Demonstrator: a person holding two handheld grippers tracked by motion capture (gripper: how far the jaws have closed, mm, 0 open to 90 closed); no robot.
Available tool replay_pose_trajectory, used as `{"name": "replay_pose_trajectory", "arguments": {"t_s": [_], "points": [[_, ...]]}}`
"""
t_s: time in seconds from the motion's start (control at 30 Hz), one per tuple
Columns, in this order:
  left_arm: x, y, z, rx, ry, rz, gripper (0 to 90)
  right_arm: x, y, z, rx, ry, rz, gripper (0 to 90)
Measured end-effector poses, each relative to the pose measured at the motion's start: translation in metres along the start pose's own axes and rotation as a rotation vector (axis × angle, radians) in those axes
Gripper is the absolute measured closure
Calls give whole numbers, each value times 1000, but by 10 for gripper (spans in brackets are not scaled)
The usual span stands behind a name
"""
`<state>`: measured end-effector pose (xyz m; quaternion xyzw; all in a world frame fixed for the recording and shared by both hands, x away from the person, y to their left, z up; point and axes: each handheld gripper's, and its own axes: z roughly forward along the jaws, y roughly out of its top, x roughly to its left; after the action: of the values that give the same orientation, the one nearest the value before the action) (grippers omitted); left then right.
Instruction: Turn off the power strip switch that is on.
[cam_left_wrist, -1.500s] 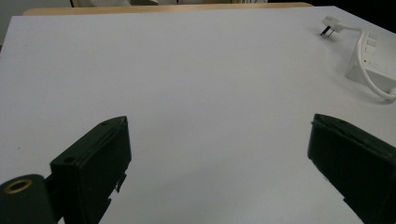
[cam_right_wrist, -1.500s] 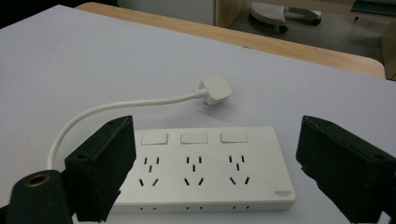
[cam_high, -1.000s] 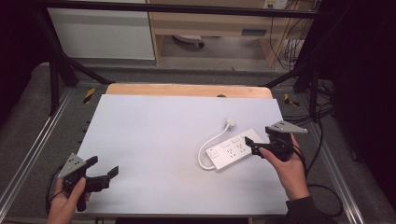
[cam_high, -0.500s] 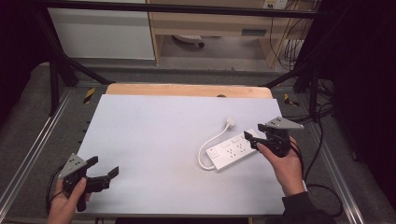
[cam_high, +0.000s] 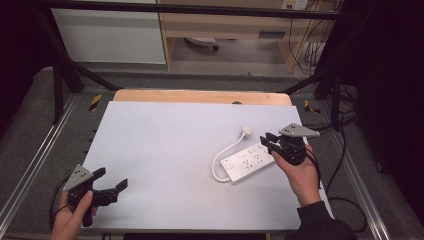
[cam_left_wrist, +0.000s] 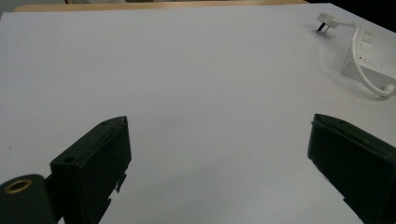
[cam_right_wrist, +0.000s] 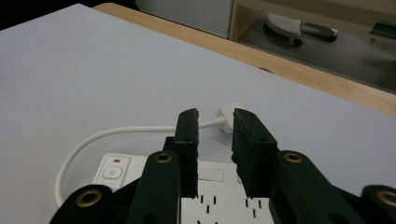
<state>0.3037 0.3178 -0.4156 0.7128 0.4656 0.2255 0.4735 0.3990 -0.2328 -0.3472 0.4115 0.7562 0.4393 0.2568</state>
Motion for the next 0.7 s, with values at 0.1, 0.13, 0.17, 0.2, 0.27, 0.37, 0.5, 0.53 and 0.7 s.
{"name": "replay_pose_trajectory", "arguments": {"t_s": [0.1, 0.13, 0.17, 0.2, 0.27, 0.37, 0.5, 0.53, 0.7], "points": [[0, 0, 0, -1, -1, 0, 58, 1, 0, 3, 2, 7, -2, 748], [0, 0, 0, 0, -1, 1, 58, 2, 0, 5, 2, 9, -3, 750], [0, 0, 0, -1, -1, 1, 58, 2, 0, 6, 2, 12, -7, 755], [0, 0, 0, -1, 0, 1, 58, 2, 0, 7, 1, 13, -8, 763], [0, 0, 0, -1, 0, 3, 58, 3, 0, 9, -1, 14, -11, 777], [0, 0, 0, 0, 0, 4, 58, 4, 0, 12, -4, 17, -18, 799], [0, 0, 0, 1, 0, 4, 58, 5, -1, 15, -9, 8, -31, 818], [0, 0, 0, 0, 2, 5, 58, 5, -1, 16, -10, 4, -34, 821], [0, 0, 0, 0, 1, 6, 58, 7, -3, 21, -26, 0, -39, 845]]}}
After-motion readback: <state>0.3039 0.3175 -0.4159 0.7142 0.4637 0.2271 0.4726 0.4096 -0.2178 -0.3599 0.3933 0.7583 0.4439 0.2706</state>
